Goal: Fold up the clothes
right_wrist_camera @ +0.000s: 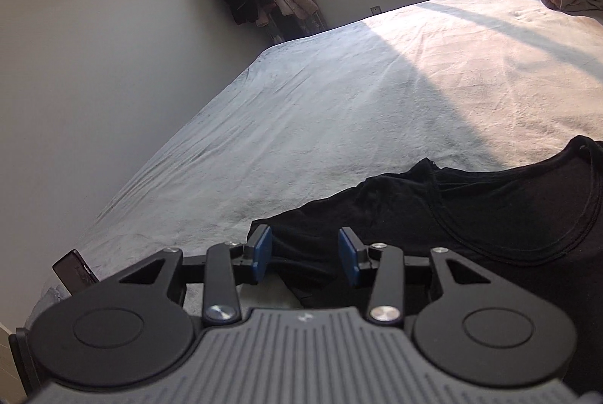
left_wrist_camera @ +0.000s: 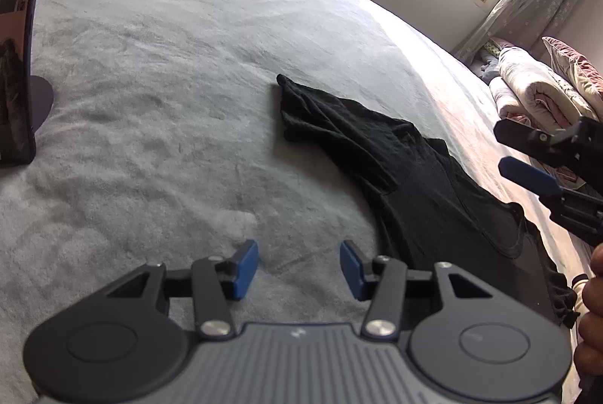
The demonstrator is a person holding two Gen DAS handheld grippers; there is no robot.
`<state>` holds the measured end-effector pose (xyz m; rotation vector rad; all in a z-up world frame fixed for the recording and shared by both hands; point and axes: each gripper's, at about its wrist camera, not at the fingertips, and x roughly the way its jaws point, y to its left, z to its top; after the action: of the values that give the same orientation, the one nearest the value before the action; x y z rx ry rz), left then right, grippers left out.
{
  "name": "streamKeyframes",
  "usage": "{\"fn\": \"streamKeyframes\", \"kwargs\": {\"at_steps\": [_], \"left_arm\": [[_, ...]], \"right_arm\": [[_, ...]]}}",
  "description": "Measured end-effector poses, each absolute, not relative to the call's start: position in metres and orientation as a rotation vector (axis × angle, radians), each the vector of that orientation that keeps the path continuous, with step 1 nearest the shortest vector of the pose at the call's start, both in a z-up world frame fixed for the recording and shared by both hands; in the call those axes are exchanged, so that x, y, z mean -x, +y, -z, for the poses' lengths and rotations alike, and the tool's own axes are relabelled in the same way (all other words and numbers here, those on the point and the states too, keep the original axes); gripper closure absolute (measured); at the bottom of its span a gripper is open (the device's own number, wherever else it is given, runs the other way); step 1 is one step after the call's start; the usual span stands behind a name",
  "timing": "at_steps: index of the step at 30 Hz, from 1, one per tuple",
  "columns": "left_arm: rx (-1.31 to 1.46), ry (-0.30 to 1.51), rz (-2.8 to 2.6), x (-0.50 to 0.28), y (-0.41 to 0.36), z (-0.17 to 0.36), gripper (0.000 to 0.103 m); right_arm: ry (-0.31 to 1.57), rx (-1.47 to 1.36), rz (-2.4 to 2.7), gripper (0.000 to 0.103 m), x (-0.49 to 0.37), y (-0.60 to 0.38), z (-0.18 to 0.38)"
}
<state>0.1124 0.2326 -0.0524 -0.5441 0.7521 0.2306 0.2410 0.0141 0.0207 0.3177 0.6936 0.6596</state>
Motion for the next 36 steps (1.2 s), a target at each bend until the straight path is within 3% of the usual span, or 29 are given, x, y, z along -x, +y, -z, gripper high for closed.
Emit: {"fn": "streamKeyframes", "kwargs": {"at_steps": [15,23,28,31,36], "left_arm": [[0.542,0.612,-0.286,-0.116,0.248,0.049,0.057],[0.483,0.59,-0.301,-0.124,0.255,0.059,0.058],[0.45,0.588,-0.289,-0.127,0.259,0.057,0.074],[0.444,0.569,-0.254,-0.128,0.263,0.052,0.075],[0.45,0.596,-0.231,-0.156,0.277,0.045,0.075]], "right_arm": [[0.627,-0.039,-0.548,0.059,-0.304,0.07,0.044],[0.637,-0.059,-0.581,0.063,-0.315,0.061,0.067],[0.647,-0.078,-0.747,0.062,-0.311,0.051,0.054],[0.654,-0.016,-0.961,0.062,-0.299,0.052,0.05],[0.672,0.074,-1.158,0.076,-0.282,0.065,0.052]]}}
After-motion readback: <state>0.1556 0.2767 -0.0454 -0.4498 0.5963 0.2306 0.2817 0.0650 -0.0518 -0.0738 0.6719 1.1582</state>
